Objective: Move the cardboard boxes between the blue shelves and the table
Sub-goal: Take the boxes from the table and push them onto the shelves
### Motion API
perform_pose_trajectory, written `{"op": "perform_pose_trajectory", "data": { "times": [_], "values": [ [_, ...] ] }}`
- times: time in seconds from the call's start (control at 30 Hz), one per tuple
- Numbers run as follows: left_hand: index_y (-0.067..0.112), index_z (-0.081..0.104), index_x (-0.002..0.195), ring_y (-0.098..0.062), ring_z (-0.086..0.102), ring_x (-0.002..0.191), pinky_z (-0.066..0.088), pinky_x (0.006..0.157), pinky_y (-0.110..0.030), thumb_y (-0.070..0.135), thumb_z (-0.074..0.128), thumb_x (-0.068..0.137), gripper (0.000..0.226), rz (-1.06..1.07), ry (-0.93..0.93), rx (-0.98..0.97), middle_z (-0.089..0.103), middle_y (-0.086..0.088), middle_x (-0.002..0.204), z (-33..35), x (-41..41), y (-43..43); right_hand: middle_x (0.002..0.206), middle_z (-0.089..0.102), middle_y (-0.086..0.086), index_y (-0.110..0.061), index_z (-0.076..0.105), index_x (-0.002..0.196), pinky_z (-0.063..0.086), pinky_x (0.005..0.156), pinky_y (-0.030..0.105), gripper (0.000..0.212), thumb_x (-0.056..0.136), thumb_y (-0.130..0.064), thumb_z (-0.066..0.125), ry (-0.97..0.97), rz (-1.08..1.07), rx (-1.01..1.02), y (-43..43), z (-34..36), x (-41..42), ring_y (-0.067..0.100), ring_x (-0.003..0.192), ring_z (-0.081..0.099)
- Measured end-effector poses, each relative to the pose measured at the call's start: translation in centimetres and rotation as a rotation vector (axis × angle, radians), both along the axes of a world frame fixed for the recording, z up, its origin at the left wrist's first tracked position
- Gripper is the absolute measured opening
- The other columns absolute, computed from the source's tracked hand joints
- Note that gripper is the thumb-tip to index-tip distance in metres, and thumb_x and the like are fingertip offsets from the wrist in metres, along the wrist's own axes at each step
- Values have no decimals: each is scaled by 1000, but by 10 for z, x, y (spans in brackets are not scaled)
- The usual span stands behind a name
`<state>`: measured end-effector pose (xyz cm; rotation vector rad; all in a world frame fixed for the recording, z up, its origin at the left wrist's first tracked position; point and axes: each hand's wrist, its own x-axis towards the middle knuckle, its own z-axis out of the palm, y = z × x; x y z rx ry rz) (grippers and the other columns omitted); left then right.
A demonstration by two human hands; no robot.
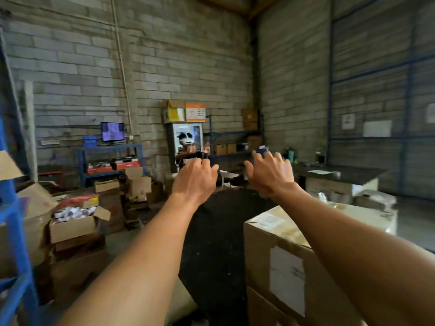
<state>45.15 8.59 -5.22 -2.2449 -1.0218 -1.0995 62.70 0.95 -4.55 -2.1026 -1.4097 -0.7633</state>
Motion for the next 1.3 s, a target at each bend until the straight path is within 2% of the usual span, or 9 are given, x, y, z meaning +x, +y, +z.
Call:
{"op": "perform_pose_trajectory", "data": {
  "times": [0.33, 0.47, 0.67, 0.8, 0.93, 1.03, 1.1, 1.2, 1.3],
  "values": [
    [10, 58, 112, -28, 59, 103, 40, 76, -36, 41, 30, 102, 43, -329, 108, -261, 61, -11, 114, -51, 133, -16, 126, 59, 16, -12, 60, 123, 47, 91, 50, 54, 100, -50, 30, 105, -271, -76, -61, -49, 82, 36, 116, 55],
    [10, 55, 118, -27, 56, 105, 43, 81, -38, 44, 34, 101, 43, -400, 181, -367, 58, -11, 117, -71, 150, -10, 125, 60, 16, -11, 58, 128, 46, 86, 46, 51, 100, -47, 33, 162, -382, -65, -75, -61, 85, 37, 114, 56],
    [10, 53, 126, -30, 55, 110, 45, 92, -42, 50, 36, 98, 51, -455, 278, -480, 56, -13, 124, -110, 145, 15, 118, 65, 15, -13, 67, 112, 44, 77, 40, 48, 97, -48, 38, 300, -595, -116, -90, -103, 58, 36, 104, 62],
    [8, 56, 126, -32, 49, 115, 42, 91, -45, 60, 29, 96, 66, -544, 262, -564, 52, -15, 129, -147, 133, 35, 123, 61, 15, -15, 67, 110, 48, 89, 46, 42, 97, -48, 45, 378, -678, -161, -97, -135, 27, 34, 109, 58],
    [20, 48, 139, -39, 32, 129, 40, 96, -53, 78, 25, 83, 84, -622, 223, -693, 31, -20, 143, -163, 119, 47, 139, 43, 16, -27, 60, 125, 44, 96, 56, 58, 92, -70, 39, 419, -774, -83, -106, -155, 4, 39, 124, 45],
    [29, 31, 146, -49, 29, 132, 41, 100, -57, 83, 46, 67, 97, -724, 221, -842, 4, -17, 152, -173, 109, 50, 138, 22, 11, -43, 39, 129, 44, 98, 59, 66, 78, -86, 38, 607, -744, 47, -109, -180, -3, 44, 124, 41],
    [29, 30, 145, -52, 33, 129, 43, 100, -55, 78, 64, 59, 105, -774, 201, -838, -4, -16, 152, -178, 106, 50, 139, 12, 9, -47, 26, 131, 48, 96, 59, 79, 68, -88, 53, 646, -692, 127, -106, -197, -6, 47, 122, 42],
    [28, 33, 143, -54, 36, 126, 44, 99, -53, 65, 79, 54, 106, -807, 136, -831, -5, -23, 151, -186, 108, 48, 139, 10, 10, -47, 16, 136, 48, 98, 59, 107, 55, -73, 80, 635, -672, 195, -100, -214, -9, 49, 125, 39],
    [35, 30, 142, -49, 38, 126, 44, 97, -55, 52, 88, 52, 109, -839, 47, -902, 9, -23, 148, -197, 110, 45, 134, 19, 10, -48, 13, 137, 48, 100, 56, 113, 55, -56, 90, 654, -659, 253, -100, -221, -8, 47, 124, 40]
  ]
}}
